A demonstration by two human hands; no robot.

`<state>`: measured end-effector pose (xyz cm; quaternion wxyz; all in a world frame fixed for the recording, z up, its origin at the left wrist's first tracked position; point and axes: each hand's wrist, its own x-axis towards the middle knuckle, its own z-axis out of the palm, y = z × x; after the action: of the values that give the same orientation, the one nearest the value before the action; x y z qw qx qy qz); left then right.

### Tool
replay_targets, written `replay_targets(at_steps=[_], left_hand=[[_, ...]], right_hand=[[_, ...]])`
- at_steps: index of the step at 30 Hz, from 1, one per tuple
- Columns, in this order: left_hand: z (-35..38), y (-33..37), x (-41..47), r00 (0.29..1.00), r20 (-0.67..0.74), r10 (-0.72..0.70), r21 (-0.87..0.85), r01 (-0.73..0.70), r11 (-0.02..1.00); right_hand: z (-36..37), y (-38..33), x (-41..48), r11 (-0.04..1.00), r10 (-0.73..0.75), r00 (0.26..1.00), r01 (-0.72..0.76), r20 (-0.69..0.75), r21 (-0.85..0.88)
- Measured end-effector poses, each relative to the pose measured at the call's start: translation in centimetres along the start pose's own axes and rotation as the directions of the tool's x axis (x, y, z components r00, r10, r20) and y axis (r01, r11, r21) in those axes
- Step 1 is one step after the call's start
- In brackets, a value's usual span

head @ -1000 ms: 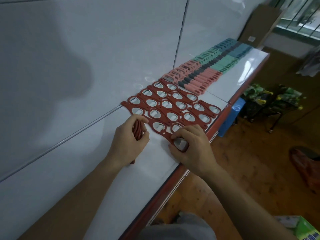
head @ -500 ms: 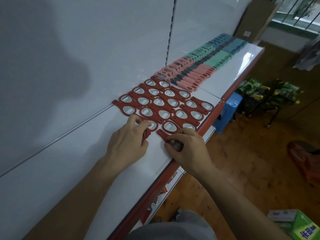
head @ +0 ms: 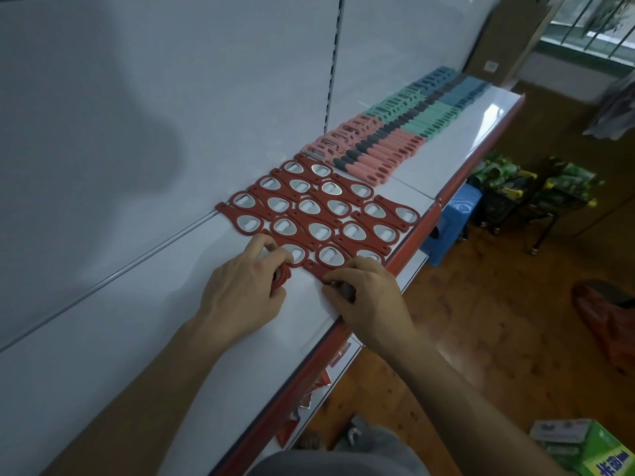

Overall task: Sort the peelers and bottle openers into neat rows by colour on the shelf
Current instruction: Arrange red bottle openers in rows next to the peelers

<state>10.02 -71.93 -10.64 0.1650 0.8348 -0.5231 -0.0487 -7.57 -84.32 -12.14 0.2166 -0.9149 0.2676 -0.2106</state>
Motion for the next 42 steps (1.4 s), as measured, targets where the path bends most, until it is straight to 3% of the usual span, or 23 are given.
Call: replay_targets(at_steps=[7,9,10,11,12,13,14,15,16,19,24,28,31,34,39,42], left_hand=[[0.2,-0.2,0.0,1.000,-0.026,-0.003,-0.042,0.002,0.999],[0.3,-0.3,0.1,0.992,-0.110,-0.064,-0.253,0.035,0.967],[0.1,-0.5,0.2,0.981,-0.127,-0.148,-0.452,0.076,0.889],[-0.3,-0.5,0.4,0.965,-0.090,-0.248,-0.694,0.118,0.710],[-0.8,-0.2,0.5,0.946,-0.010,-0.324,-0.899,0.134,0.417],[-1.2,0.0,0.6,0.927,0.091,-0.363,-0.987,0.133,0.092],[-1.5,0.0,0.6,0.913,0.167,-0.372,-0.982,0.118,-0.150],[-1.6,0.0,0.7,0.901,0.207,-0.380,-0.957,0.107,-0.269],[-1.5,-0.1,0.7,0.892,0.221,-0.393,-0.948,0.102,-0.300],[-1.2,-0.3,0.4,0.867,0.150,-0.475,-0.982,0.073,-0.177],[-1.9,-2.2,-0.3,0.787,0.165,-0.595,-0.971,0.023,-0.238],[-3.8,-5.2,-0.6,0.730,0.097,-0.676,-0.986,-0.021,-0.164],[-4.4,-6.8,-1.6,0.781,0.097,-0.617,-0.986,-0.011,-0.169],[-3.9,-7.6,-2.1,0.848,0.145,-0.510,-0.966,0.010,-0.259],[-3.5,-8.8,-1.6,0.890,0.137,-0.435,-0.933,-0.032,-0.360],[-2.8,-9.1,-1.5,0.863,0.141,-0.484,-0.935,-0.044,-0.351]], right_hand=[[0.0,0.1,-0.1,1.000,0.021,1.000,-0.021,-0.006,0.011],[0.0,0.0,0.0,0.998,0.032,0.997,-0.027,-0.072,0.059],[-0.1,-0.3,0.2,0.994,0.048,0.993,-0.037,-0.112,0.100],[-0.1,-0.7,0.6,0.988,0.066,0.988,-0.046,-0.139,0.146],[-0.2,-1.2,1.1,0.980,0.077,0.986,-0.047,-0.146,0.196],[-0.2,-2.0,1.7,0.967,0.072,0.990,-0.039,-0.124,0.252],[-0.1,-2.9,2.4,0.948,0.056,0.995,-0.028,-0.078,0.318],[0.2,-3.8,3.1,0.924,0.039,0.999,-0.026,-0.026,0.382],[0.6,-4.6,3.8,0.901,0.028,0.999,-0.033,0.018,0.433],[1.9,-6.6,5.2,0.880,0.035,0.999,-0.044,0.027,0.473],[3.3,-8.0,7.9,0.818,0.088,0.995,-0.099,0.046,0.567],[4.1,-8.4,10.0,0.823,0.146,0.989,-0.142,0.037,0.549],[4.4,-8.2,11.5,0.865,0.173,0.984,-0.171,0.039,0.471],[5.1,-8.4,12.6,0.894,0.160,0.984,-0.180,0.082,0.411],[6.8,-10.1,13.5,0.983,-0.083,0.979,0.050,0.184,0.178],[8.4,-10.6,13.6,0.991,-0.131,0.984,0.126,0.117,0.043]])
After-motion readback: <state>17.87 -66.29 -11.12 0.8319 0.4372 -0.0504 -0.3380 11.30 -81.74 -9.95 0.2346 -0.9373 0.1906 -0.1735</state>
